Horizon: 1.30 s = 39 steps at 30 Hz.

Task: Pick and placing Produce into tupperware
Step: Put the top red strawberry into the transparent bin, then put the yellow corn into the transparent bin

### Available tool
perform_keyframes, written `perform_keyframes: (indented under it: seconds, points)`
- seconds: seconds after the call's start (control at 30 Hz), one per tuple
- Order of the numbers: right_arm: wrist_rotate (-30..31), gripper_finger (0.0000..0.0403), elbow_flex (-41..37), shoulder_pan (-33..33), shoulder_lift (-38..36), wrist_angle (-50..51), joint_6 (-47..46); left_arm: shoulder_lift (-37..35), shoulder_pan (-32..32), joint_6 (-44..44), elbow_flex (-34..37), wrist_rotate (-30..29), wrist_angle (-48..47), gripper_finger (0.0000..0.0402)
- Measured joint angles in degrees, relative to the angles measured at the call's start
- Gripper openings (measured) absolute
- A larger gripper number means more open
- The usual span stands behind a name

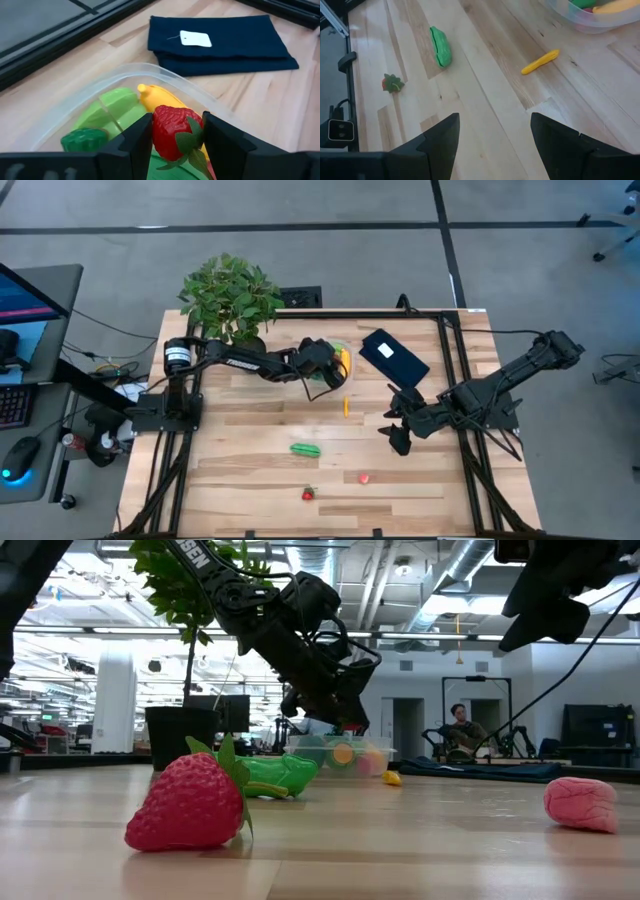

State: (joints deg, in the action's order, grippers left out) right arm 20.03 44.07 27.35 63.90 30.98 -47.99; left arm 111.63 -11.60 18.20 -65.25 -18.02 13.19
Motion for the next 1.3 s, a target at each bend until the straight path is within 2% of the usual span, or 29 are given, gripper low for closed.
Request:
perform_keyframes:
  seconds: [0.27, 0.47, 0.6, 0.7, 0.9, 1.03, 1.1, 1.2, 1.3]
  points:
    - [0.0, 0.024, 0.0, 0.0, 0.0, 0.0, 0.05, 0.0, -0.02, -2.17, 0.0, 0.26, 0.22, 0.0179]
    - [0.04, 0.024, 0.0, -0.11, 0.0, 0.0, 0.45, 0.0, -0.02, -5.52, 0.0, 0.26, 0.22, 0.0183]
    - [0.42, 0.024, 0.0, -0.11, 0.0, 0.0, 0.44, -0.02, -0.02, -2.93, 0.01, 2.56, -0.86, 0.0183]
    - [0.44, 0.024, 0.0, -0.11, 0.0, 0.02, 0.42, -0.36, -0.04, -1.02, 0.02, 10.09, -2.61, 0.0183]
    - [3.11, 0.024, 0.0, -0.12, 0.17, 0.86, 0.48, -1.63, 0.94, -3.33, 0.07, 31.09, -5.14, 0.0183]
    - [4.68, 0.024, 0.0, -0.17, 0.19, 1.97, 0.71, -5.25, 3.44, -8.24, 0.01, 39.67, -11.46, 0.0183]
    - [4.76, 0.024, -0.02, -0.17, 0.2, 2.19, 1.49, -7.21, 5.07, -11.62, 0.07, 39.21, -18.17, 0.0183]
    - [5.73, 0.024, -0.02, -0.69, 0.2, 2.01, 1.99, -9.7, 7.16, -15.56, 0.11, 32.0, -24.63, 0.0183]
    - [5.79, 0.024, -0.04, -2.04, 0.2, 2.0, 2.1, -11.63, 8.36, -17.41, 0.11, 25.49, -25.63, 0.0183]
